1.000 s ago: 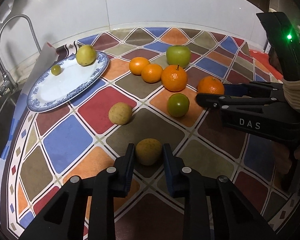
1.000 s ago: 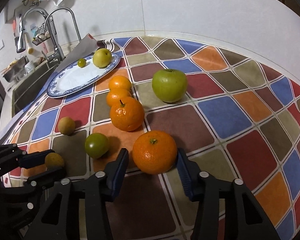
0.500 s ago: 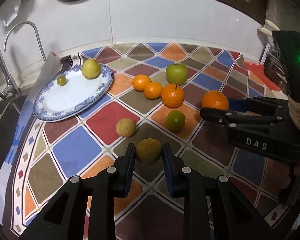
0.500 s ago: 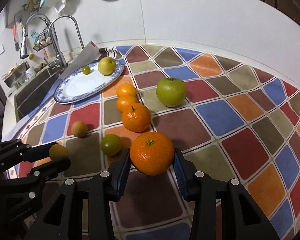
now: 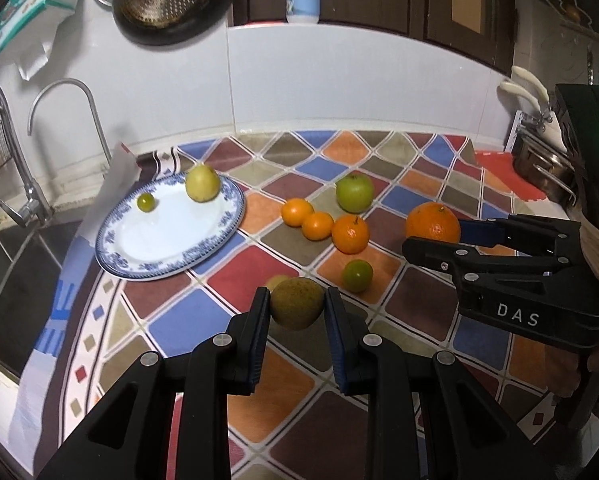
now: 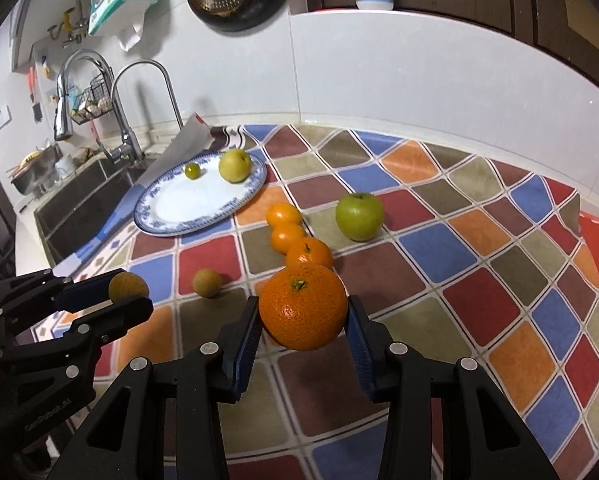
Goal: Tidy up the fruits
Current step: 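Carry the brown fruit in the left gripper while the right gripper carries the orange to the plate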
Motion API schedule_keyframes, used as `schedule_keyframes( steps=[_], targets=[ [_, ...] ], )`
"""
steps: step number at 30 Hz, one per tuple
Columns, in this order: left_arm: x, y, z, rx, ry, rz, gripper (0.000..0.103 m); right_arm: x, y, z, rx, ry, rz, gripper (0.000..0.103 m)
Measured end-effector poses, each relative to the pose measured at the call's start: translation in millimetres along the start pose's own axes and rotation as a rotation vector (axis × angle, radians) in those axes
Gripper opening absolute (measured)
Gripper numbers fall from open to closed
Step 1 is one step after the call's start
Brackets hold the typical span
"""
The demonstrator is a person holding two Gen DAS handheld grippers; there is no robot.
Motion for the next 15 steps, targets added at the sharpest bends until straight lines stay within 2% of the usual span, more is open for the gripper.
schedule_keyframes(
  steps=[15],
  targets=[
    [-19.8, -22.8, -54.7, -0.025, -0.008, 0.102, 0.028, -33.5, -5.4, -51.4, -0.015, -0.01, 0.09, 0.043]
  ],
)
Point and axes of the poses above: each gripper's, at about its wrist camera, not at the fingertips, and y roughly the way its jaws point, z to its right, x to its underside, the point moved 3 cm from there along y, roughly the way its jaws point, and after that the axes turned 9 degrees about -x, right-handed, at the moved point
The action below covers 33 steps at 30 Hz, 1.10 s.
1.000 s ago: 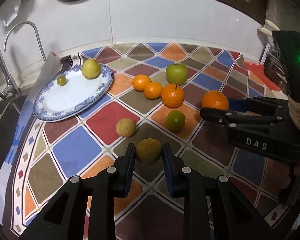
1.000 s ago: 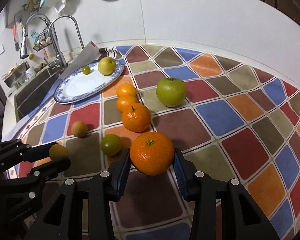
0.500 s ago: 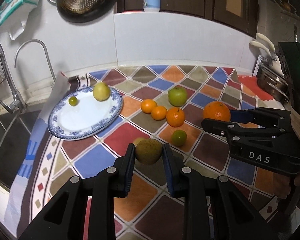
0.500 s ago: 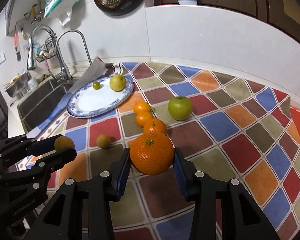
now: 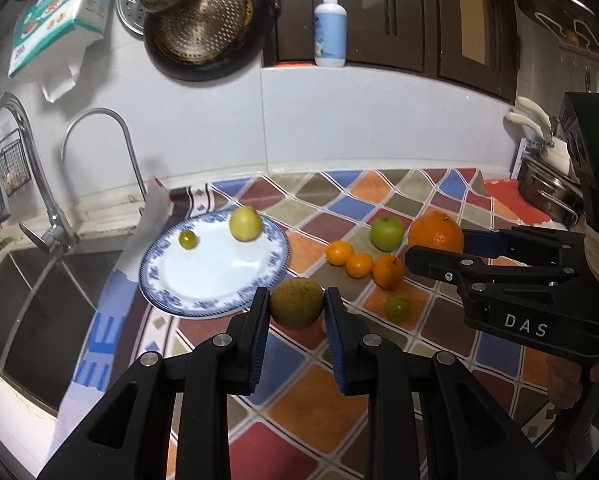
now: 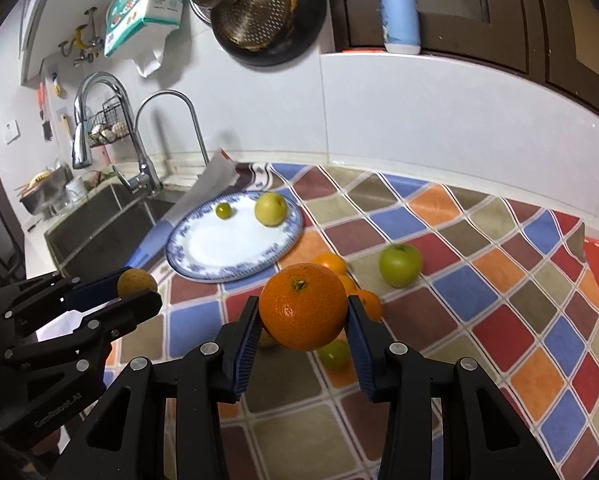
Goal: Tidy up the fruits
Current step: 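Carry the brown fruit in the left gripper while the right gripper carries the orange to the plate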
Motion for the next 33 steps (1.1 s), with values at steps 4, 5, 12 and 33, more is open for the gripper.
schedule_keyframes(
  steps=[4, 5, 12, 33],
  targets=[
    [-6.4, 0.0, -18.1, -0.007, -0.006, 0.021, 0.028, -8.9, 3.7, -13.9, -0.004, -0.005, 0.018, 0.043],
    [-7.7, 0.5, -21.3, -0.008, -0.007, 0.024, 0.028, -11.0, 4.9, -17.3, -0.005, -0.005, 0.023, 0.043],
    [-14.4, 9.3, -53.6, -0.015, -0.002, 0.042, 0.028, -26.1, 22.6, -40.3, -0.012, -0.008, 0.041, 0.043],
    [-41.3, 88.1, -129.7, -0.035, 0.035, 0.044, 0.028, -72.0, 118.1, -69.2, 0.009, 0.019, -0.025, 0.043]
  ],
)
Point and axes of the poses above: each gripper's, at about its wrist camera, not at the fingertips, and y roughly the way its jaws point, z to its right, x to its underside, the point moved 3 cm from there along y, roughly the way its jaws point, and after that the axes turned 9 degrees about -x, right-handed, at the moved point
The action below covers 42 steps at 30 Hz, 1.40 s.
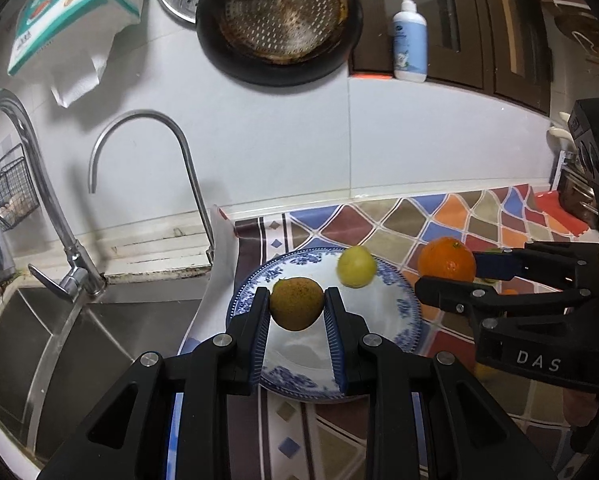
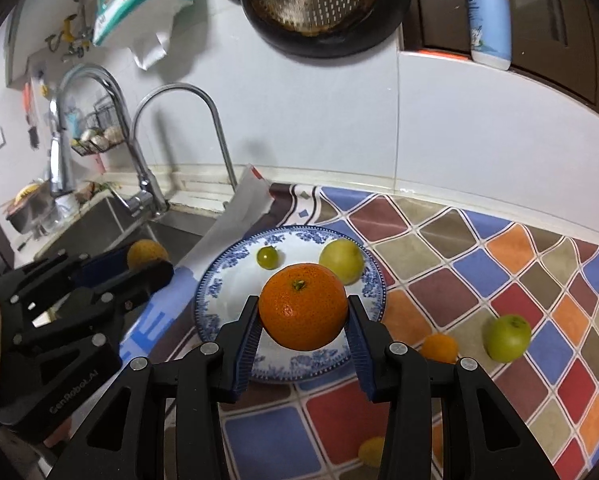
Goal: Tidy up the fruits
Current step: 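Carry the brown fruit in the left gripper while the right gripper carries the orange to the plate, then open the left gripper over the plate while the right gripper releases the orange onto it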
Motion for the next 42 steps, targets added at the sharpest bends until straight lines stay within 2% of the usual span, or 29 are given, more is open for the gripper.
schedule_keyframes(
  steps=[10, 15, 22, 33, 39, 42],
  targets=[
    [1.9, 61.5, -9.5, 0.01, 0.012, -0.079, 0.028, -8.4, 53.9, 13.0, 0.015, 0.029, -0.081, 0.043],
    [8.7, 92.5, -6.9, 0.002, 0.051, -0.124, 0.028, -5.9, 81.7, 20.9, 0.019, 0.048, -0.132, 0.043],
    [17.8, 127.0, -0.8, 0.04, 0.073, -0.203, 0.028, 0.1, 110.0, 32.3, 0.025, 0.078, -0.19, 0.043],
    [19.5, 144.5, 3.5, 0.052, 0.081, -0.232, 0.028, 2.8, 124.1, 42.7, 0.03, 0.116, -0.219, 0.043],
    [16.3, 137.1, -0.2, 0.044, 0.064, -0.227, 0.032, 1.9, 122.5, 43.3, 0.03, 0.116, -0.215, 0.046],
    [12.2, 126.2, -3.9, 0.039, 0.044, -0.211, 0.04, 0.2, 115.0, 41.4, 0.026, 0.116, -0.198, 0.046]
  ],
)
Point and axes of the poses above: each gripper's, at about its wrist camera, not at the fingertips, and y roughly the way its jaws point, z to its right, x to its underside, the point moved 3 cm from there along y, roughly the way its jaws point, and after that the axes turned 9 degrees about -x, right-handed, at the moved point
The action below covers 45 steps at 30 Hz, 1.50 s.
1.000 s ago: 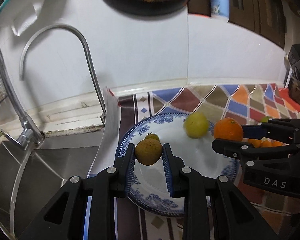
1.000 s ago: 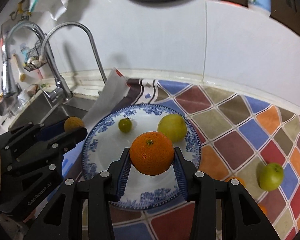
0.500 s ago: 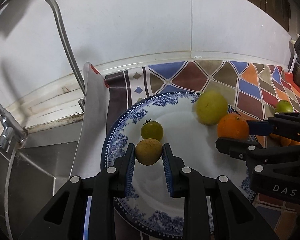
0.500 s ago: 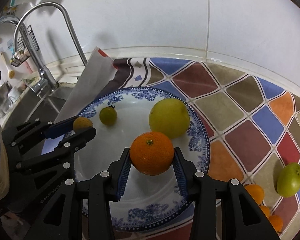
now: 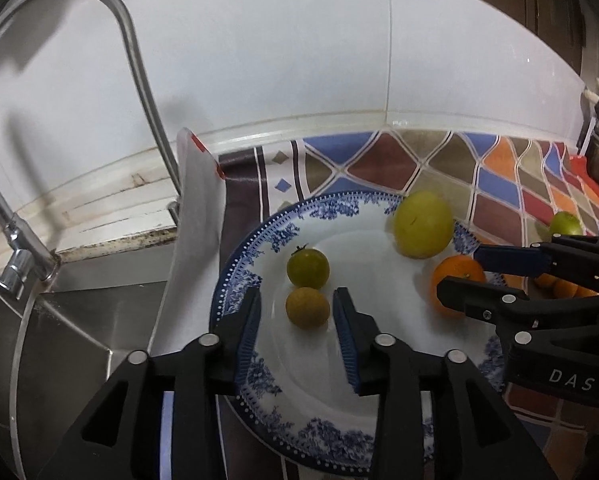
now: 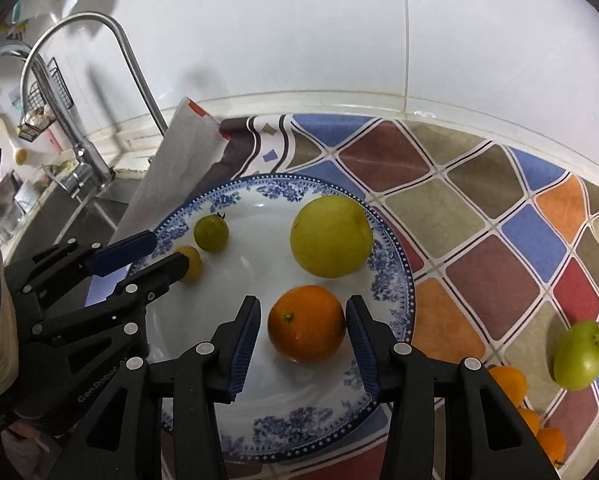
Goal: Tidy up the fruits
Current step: 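Open the left gripper over the plate while the right gripper releases the orange onto it, then move both open grippers back toward the remaining fruit on the table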
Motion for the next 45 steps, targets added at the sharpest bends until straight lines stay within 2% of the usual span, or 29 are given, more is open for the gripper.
schedule_keyframes(
  steps=[3, 7, 10, 14, 17, 27, 35, 45],
  targets=[
    [-2.4, -15.8, -3.2, -0.007, -0.02, 0.024, 0.044, -0.2, -13.0, -5.2, -0.001, -0.012, 0.029, 0.046],
    [-4.7, -41.6, -5.9, -0.022, -0.043, 0.066, 0.058, -0.2, -35.7, -13.2, -0.005, -0.034, 0.072, 0.046],
    [-4.9, -61.4, -6.2, -0.038, -0.055, 0.101, 0.063, 1.1, -53.1, -16.6, -0.008, -0.04, 0.106, 0.053],
    [-1.5, -86.6, -4.0, -0.048, -0.068, 0.132, 0.07, 4.5, -77.1, -20.2, 0.007, -0.055, 0.146, 0.054],
    [2.7, -102.3, -0.9, -0.049, -0.078, 0.148, 0.075, 10.2, -96.4, -20.9, 0.008, -0.054, 0.179, 0.062],
    [15.8, -153.3, 16.6, -0.066, -0.108, 0.207, 0.083, 32.2, -148.5, -20.8, 0.036, -0.087, 0.263, 0.062],
    [24.0, -184.2, 42.7, -0.097, -0.084, 0.263, 0.086, 52.5, -185.2, -6.1, 0.079, -0.096, 0.307, 0.062],
    [33.8, -201.3, 82.8, -0.077, -0.057, 0.284, 0.086, 79.3, -209.8, 23.0, 0.102, -0.08, 0.305, 0.062]
  ],
)
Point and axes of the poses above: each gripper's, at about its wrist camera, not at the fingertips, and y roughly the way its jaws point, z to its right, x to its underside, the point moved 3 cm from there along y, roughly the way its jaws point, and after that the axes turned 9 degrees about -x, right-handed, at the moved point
